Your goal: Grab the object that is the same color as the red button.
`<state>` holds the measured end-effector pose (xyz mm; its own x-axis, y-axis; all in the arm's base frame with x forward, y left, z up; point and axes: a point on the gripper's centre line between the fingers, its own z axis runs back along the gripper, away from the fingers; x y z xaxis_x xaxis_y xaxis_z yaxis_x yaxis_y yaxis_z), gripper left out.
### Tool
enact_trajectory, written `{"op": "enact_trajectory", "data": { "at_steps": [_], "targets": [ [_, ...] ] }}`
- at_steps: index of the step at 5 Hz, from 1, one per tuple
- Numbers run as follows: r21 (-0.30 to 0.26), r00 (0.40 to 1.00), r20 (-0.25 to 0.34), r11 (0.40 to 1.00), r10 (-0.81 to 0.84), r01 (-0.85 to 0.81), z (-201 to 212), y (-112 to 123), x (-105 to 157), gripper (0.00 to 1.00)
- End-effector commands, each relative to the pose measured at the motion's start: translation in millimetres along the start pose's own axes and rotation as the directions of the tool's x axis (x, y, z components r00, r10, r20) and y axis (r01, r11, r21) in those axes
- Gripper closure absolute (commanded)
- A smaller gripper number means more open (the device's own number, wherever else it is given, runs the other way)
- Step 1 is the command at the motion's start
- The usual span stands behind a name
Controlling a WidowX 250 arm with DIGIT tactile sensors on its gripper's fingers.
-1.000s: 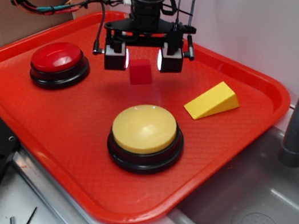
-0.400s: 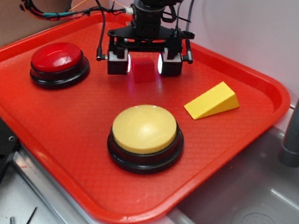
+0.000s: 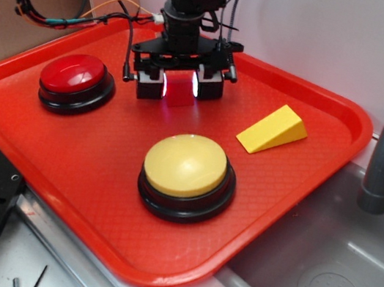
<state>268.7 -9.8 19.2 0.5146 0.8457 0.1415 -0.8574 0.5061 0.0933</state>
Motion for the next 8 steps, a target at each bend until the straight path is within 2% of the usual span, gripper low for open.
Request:
{"op": "enact_trajectory", "data": {
  "at_steps": [1,2,3,4,5,6,8],
  "targets": [
    [-0.015,1.0,0.0,1.0,-0.026,0.026,9.7,8.5,1.5,1.0],
    [-0.028,0.972,-0.015,0.971,-0.237,0.236,39.6,6.6,0.0,1.0],
    [-0.059,0.902,0.036,0.9,-0.431,0.433,77.6,-9.5,22.6,1.0],
    [-0.16,0.869,0.013,0.857,-0.495,0.49,108.0,-1.3,25.1,1.0],
    [-0.261,0.827,-0.075,0.811,-0.557,0.523,141.0,10.1,32.0,1.0],
    [-0.309,0.814,-0.074,0.79,-0.576,0.53,170.8,32.2,34.4,1.0],
    [-0.379,0.83,0.041,0.76,-0.557,0.529,192.3,72.7,19.8,1.0]
  ]
}}
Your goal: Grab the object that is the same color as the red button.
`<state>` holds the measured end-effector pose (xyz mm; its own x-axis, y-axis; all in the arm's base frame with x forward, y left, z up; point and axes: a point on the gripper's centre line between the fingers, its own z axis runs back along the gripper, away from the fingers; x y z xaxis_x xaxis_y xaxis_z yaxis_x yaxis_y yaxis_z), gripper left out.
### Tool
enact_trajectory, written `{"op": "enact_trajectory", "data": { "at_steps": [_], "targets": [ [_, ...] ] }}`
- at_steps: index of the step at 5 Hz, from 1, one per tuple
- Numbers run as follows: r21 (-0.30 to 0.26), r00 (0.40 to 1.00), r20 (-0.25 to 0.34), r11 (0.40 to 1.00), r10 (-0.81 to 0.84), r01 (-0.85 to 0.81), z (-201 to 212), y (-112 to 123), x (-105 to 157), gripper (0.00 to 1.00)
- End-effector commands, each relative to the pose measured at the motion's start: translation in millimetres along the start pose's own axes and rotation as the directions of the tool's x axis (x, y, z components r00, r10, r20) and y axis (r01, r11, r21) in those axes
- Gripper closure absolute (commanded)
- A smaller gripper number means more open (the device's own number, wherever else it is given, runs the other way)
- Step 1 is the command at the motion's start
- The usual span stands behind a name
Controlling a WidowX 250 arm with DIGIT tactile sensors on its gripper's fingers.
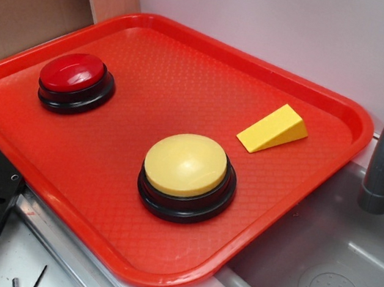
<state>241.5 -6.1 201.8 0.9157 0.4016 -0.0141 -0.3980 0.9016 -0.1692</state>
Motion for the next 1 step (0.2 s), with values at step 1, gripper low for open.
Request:
{"op": "enact_trajectory", "data": {
  "at_steps": [1],
  "targets": [
    [-0.021,0.991,0.135,1.0,0.019,-0.016,17.2,21.8,-19.9,1.0]
  ]
}}
